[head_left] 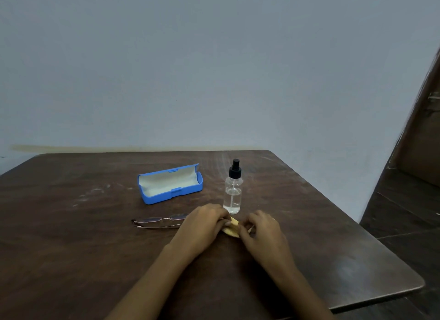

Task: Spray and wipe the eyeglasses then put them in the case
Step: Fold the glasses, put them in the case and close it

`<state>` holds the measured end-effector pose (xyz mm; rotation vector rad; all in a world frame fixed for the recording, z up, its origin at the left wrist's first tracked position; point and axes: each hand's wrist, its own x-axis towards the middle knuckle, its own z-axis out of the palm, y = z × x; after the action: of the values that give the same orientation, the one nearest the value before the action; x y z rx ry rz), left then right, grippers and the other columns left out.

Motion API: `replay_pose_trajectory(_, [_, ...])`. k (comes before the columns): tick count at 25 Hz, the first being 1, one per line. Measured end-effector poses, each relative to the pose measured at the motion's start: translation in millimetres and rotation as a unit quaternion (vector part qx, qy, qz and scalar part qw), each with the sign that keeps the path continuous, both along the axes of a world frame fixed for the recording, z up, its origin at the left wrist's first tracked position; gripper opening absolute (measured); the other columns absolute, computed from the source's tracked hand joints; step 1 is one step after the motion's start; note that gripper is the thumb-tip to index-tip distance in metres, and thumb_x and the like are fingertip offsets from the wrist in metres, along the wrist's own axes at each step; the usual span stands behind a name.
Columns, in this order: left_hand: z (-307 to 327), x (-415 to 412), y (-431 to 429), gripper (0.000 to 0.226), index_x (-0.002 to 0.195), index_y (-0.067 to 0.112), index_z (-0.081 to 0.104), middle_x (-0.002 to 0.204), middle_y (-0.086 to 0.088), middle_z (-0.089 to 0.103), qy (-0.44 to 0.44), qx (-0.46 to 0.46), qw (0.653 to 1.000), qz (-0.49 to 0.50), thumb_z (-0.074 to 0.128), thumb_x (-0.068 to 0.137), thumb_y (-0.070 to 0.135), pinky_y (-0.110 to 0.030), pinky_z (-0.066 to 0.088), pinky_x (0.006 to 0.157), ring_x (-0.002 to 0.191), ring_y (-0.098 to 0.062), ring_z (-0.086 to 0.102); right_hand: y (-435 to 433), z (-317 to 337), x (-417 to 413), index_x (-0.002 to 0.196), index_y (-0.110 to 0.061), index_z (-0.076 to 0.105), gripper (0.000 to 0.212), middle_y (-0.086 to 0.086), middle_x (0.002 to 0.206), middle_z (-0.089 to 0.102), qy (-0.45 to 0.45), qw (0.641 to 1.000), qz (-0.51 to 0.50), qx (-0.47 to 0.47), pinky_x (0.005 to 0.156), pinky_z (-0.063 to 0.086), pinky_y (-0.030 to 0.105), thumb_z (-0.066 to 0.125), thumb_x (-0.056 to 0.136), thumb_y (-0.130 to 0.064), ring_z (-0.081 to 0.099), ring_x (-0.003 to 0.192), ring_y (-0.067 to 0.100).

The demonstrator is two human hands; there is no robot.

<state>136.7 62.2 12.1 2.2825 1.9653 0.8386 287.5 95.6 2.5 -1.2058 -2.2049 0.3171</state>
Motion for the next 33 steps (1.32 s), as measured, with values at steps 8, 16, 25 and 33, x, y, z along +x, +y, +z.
replay_pose_trajectory(8, [27,-4,4,0.013,0.081,0.017,0.056,0.070,0.010,0.058,-0.160,0.049,0.986,-0.002,0.051,0.088,0.027,-0.012,0.041,0.060,0.063,0.002,0.053,-5,19,-19,0.087,-0.026,0.048,0.006,-0.007,0.087,0.063,0.148,0.989,-0.029,0.006,0.070,0.051,0.036,0.051,0.088,-0.031,0.060,0.084,0.014])
replay_pose_trajectory(16, [47,-33,-6,0.016,0.075,0.022,0.059,0.067,0.004,0.058,-0.405,0.055,0.911,0.058,0.051,0.089,0.022,-0.017,0.041,0.054,0.060,-0.006,0.052,-5,23,-38,0.095,-0.022,0.060,0.011,-0.003,0.082,0.064,0.171,0.984,-0.019,-0.039,0.066,0.051,0.031,0.058,0.085,-0.019,0.060,0.076,0.013])
replay_pose_trajectory(25, [32,-96,-22,0.014,0.079,0.002,0.058,0.057,-0.007,0.062,-0.589,0.028,0.798,0.125,0.052,0.089,0.010,-0.017,0.048,0.040,0.042,-0.012,0.060,9,42,-83,0.095,-0.009,0.067,0.014,-0.007,0.073,0.059,0.275,0.952,0.023,-0.132,0.072,0.056,0.036,0.064,0.081,-0.007,0.057,0.071,0.013])
replay_pose_trajectory(33, [25,-132,-21,0.018,0.090,0.007,0.059,0.089,-0.006,0.054,-0.561,0.020,0.806,0.187,0.068,0.075,0.004,-0.008,0.044,0.040,0.074,-0.014,0.052,42,37,-127,0.102,-0.010,0.055,0.020,0.005,0.106,0.058,0.313,0.923,0.086,-0.204,0.040,0.045,0.011,0.052,0.086,0.003,0.054,0.065,0.010])
